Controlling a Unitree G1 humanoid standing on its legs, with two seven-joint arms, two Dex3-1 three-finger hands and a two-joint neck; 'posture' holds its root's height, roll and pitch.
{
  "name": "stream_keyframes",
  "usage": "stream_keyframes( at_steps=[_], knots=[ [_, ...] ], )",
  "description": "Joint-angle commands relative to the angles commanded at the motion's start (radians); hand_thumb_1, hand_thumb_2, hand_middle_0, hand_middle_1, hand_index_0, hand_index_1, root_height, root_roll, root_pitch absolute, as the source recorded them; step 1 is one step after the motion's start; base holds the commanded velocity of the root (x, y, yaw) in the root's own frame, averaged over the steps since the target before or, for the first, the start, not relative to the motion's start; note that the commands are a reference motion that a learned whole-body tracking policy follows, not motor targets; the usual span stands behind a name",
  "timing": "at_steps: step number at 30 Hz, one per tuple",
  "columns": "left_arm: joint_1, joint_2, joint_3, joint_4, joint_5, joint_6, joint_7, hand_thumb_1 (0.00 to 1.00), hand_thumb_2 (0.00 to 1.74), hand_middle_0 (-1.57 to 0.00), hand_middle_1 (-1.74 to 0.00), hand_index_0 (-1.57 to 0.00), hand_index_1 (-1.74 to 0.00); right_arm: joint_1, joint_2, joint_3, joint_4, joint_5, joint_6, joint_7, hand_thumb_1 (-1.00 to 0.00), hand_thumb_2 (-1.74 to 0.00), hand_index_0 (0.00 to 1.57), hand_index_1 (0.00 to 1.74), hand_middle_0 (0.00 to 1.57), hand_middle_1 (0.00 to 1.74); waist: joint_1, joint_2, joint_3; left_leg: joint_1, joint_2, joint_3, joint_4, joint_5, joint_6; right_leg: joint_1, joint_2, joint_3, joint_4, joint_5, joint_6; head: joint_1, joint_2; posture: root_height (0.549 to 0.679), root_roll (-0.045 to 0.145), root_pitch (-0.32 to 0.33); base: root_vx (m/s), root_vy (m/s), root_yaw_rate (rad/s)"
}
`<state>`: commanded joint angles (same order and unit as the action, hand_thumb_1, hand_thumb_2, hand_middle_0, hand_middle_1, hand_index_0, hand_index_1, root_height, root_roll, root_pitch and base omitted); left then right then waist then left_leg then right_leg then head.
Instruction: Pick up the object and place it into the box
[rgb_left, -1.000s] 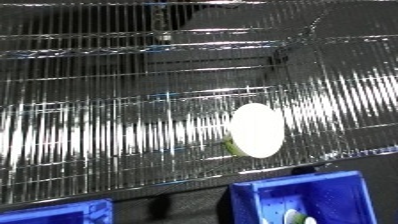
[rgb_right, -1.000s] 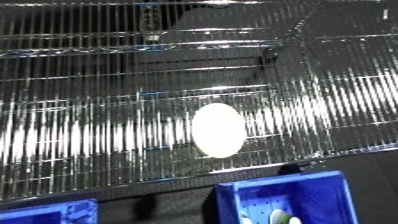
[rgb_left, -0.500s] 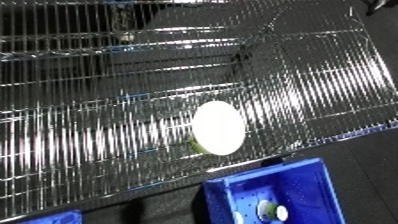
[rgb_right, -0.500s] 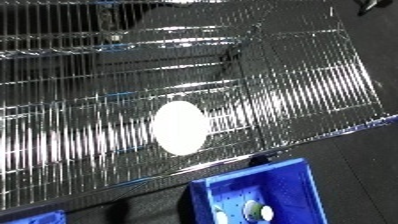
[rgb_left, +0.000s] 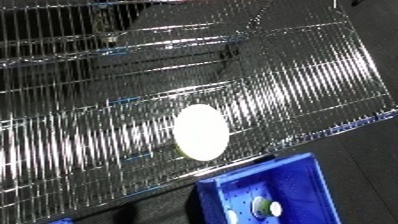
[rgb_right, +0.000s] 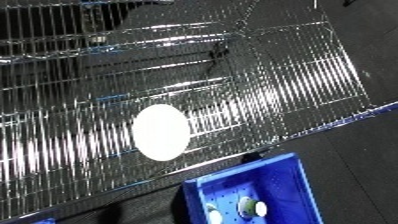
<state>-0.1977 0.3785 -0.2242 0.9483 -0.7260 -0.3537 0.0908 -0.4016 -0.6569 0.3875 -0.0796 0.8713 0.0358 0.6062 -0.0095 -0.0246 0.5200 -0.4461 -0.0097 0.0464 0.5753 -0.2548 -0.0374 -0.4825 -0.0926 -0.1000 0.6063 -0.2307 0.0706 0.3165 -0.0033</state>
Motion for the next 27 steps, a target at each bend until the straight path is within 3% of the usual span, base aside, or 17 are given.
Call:
stream_keyframes(
  at_steps=[7,13,16,27],
  knots=[
    [-0.003,-0.019,0.019,0.004,0.021,0.009,0.008,0.00,0.00,0.00,0.00,0.00,0.00,-0.012,0.054,-0.141,-0.130,0.062,-0.145,-0.090,0.00,0.00,0.00,0.00,0.00,0.00,-0.013,0.002,0.000,-0.009,-0.001,0.005,0.012,-0.010,0.0052,-0.007,0.0015,0.001,0.009,-0.002,0.0008,-0.019,-0.006,0.649,0.043,0.103,0.005,0.012,-0.015],
    [0.002,-0.035,0.034,-0.001,0.044,0.013,0.010,0.00,0.00,0.00,0.00,0.00,0.00,-0.030,0.101,-0.261,-0.161,0.041,-0.299,-0.196,0.00,0.00,0.00,0.00,0.00,0.00,-0.017,0.009,0.000,-0.011,-0.001,0.009,0.016,-0.016,0.0106,-0.007,0.0000,-0.005,0.014,-0.004,-0.0016,-0.017,-0.016,0.649,0.043,0.105,0.002,0.002,-0.005],
    [0.006,-0.041,0.039,-0.006,0.053,0.018,0.011,0.00,0.00,0.00,0.00,0.00,0.00,-0.035,0.123,-0.312,-0.155,0.017,-0.351,-0.254,0.00,0.00,0.00,0.00,0.00,0.00,-0.017,0.013,0.000,-0.013,-0.002,0.010,0.024,-0.021,0.0128,-0.008,-0.0021,-0.008,0.021,-0.005,-0.0041,-0.020,-0.021,0.649,0.044,0.104,0.013,-0.007,0.008],
    [0.025,-0.038,0.017,-0.029,0.069,0.049,0.034,0.00,0.00,0.00,0.00,0.00,0.00,-0.083,0.104,-0.315,0.058,-0.055,-0.386,-0.470,0.00,0.00,0.00,0.00,0.00,0.00,0.005,0.028,0.000,-0.022,-0.008,0.004,0.045,-0.024,0.0197,-0.009,-0.0038,-0.015,0.035,-0.011,-0.0158,0.005,-0.045,0.648,0.047,0.097,0.018,-0.017,0.010]
  ],
)
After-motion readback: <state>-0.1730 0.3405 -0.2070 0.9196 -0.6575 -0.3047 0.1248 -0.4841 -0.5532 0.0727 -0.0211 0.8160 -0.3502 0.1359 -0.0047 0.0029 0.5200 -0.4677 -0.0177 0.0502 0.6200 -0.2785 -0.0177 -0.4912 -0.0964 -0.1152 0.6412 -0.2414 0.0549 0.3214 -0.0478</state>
